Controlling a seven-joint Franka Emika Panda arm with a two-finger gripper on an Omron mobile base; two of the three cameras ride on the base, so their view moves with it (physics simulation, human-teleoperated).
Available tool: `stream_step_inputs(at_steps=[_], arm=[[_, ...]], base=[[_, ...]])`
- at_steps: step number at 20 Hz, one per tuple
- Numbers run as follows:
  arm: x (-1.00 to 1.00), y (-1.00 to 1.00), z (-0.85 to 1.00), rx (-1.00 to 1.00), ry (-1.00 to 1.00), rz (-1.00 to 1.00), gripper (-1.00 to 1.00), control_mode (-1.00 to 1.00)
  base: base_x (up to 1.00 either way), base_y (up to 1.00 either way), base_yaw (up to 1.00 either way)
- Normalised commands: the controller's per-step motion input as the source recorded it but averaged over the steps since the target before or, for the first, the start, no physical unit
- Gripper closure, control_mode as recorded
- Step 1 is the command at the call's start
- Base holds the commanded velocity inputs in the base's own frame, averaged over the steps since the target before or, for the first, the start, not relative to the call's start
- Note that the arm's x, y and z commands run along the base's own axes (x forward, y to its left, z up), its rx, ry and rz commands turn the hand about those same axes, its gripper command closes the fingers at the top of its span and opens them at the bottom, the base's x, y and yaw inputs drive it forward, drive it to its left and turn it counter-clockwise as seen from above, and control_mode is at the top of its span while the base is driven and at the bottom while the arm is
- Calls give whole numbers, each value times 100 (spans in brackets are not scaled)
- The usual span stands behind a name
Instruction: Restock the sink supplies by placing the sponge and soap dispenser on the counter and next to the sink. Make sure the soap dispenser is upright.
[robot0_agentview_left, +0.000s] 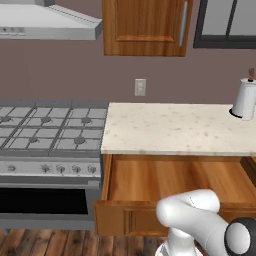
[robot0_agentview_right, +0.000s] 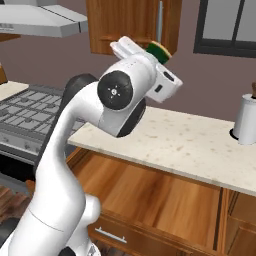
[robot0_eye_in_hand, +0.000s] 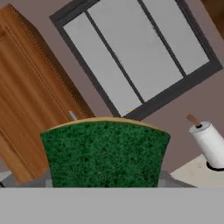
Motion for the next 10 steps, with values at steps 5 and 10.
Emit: stream_step_inputs(at_steps=[5,10], arm=[[-42,-1,-61,-1,61,22,100,-100],[-6,64,-70,-20,52,26,100,-100]], base=[[0,0,0],[0,0,0]])
